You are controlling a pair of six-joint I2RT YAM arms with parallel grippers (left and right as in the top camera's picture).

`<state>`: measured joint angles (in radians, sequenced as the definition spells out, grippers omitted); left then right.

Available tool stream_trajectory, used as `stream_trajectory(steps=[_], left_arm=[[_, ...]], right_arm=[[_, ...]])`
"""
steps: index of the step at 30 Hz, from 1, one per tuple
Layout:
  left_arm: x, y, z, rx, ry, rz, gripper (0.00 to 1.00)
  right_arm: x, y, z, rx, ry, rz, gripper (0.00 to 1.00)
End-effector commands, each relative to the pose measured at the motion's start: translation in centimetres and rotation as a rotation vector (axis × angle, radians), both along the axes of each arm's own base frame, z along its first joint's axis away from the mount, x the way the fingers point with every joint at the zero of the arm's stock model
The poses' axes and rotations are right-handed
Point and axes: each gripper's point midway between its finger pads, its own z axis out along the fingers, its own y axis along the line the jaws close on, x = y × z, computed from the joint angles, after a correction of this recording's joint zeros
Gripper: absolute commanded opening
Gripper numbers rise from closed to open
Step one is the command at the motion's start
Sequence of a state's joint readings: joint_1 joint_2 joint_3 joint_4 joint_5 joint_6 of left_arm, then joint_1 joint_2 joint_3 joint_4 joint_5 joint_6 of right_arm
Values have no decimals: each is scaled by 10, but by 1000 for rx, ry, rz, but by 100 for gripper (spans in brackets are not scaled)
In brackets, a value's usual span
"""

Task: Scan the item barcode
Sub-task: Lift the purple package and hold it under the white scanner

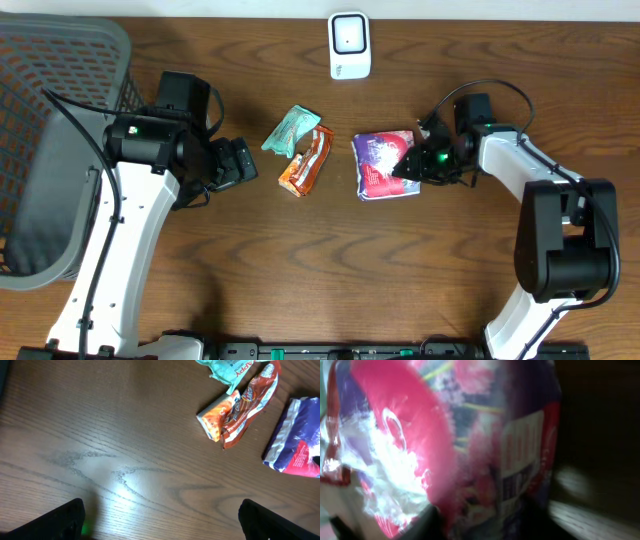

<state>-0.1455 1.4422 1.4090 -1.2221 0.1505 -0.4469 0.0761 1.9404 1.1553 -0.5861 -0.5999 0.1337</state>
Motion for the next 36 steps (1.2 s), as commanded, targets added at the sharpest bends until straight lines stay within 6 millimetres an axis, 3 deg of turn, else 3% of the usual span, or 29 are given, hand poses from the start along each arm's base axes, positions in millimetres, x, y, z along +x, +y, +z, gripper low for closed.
stream_trajectory(steps=[1,2,5,14,17,20,24,30,34,36], left_arm=[[2,2,0,11,-3,-3,98],[2,2,0,11,-3,-3,98],[2,2,0,11,-3,-3,98],[2,2,0,11,-3,-3,98],[2,2,0,11,-3,-3,98],[2,2,0,11,-3,-3,98],[2,2,0,11,-3,-3,98],[2,2,0,11,-3,-3,98],[2,2,0,11,-3,-3,98],[2,2,0,11,-3,-3,98]], right_arm=[[-9,17,-4,29,66,-30,5],[-4,20,1,39,64,-45,1],[20,32,31,121,10,-52,1],[122,49,151,276,-267,-208,1],[149,52,174,317,-365,-289,1],[168,53,178,306,-420,-382,1],[192,70,181,288,-561,-419,1],[215,82,158,342,-570,-514,1],[222,70,148,320,-587,-514,1],[225,56,160,303,-642,-488,1]])
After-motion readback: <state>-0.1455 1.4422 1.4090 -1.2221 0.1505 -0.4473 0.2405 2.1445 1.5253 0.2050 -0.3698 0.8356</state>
